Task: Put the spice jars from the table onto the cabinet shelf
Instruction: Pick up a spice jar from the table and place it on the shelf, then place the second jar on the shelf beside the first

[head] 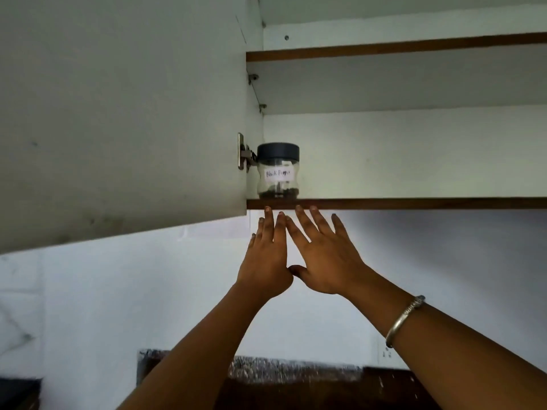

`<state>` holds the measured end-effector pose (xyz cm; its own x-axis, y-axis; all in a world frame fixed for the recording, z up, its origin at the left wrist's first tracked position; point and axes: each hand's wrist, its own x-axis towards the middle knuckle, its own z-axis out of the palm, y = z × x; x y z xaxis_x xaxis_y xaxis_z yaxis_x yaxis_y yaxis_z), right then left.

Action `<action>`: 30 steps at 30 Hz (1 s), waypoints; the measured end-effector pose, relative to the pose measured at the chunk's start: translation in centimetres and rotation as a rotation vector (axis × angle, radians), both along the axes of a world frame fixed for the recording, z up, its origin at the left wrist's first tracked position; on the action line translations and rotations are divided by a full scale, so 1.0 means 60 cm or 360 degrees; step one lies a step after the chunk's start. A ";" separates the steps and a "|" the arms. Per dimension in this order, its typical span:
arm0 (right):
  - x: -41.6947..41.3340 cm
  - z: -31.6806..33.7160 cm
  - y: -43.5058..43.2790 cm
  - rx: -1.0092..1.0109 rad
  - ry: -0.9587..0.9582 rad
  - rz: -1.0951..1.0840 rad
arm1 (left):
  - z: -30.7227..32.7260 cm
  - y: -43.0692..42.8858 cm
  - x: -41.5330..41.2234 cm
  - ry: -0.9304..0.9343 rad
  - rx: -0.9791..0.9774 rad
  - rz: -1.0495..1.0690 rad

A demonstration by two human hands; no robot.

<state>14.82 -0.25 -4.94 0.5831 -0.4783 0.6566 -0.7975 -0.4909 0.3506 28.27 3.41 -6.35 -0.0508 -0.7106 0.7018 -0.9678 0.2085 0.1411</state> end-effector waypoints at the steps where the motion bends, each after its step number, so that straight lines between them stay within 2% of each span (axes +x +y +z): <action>1: -0.007 -0.017 0.012 0.0077 -0.0001 -0.0009 | -0.016 0.010 -0.004 0.0015 0.0074 -0.0015; 7: -0.071 -0.131 0.093 0.0504 0.0000 -0.0106 | -0.121 0.071 -0.043 -0.0092 0.0430 -0.0143; 14: -0.196 -0.315 0.217 0.0974 0.0049 -0.0374 | -0.288 0.153 -0.152 -0.0319 0.0867 -0.0606; 21: -0.351 -0.508 0.352 0.1387 -0.0078 -0.0602 | -0.478 0.249 -0.300 -0.0228 0.1232 -0.0916; 25: -0.446 -0.590 0.393 0.1585 -0.0153 -0.0662 | -0.567 0.281 -0.383 -0.0257 0.1396 -0.0993; 30: -0.555 -0.660 0.409 0.1878 -0.0114 -0.0669 | -0.646 0.305 -0.493 -0.0222 0.1527 -0.0895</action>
<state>-18.47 24.30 -44.53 0.2238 -0.9354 -0.2738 -0.9674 -0.1790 -0.1792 -1.33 21.70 -45.13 -0.5705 -0.8054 -0.1611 -0.7900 0.4843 0.3760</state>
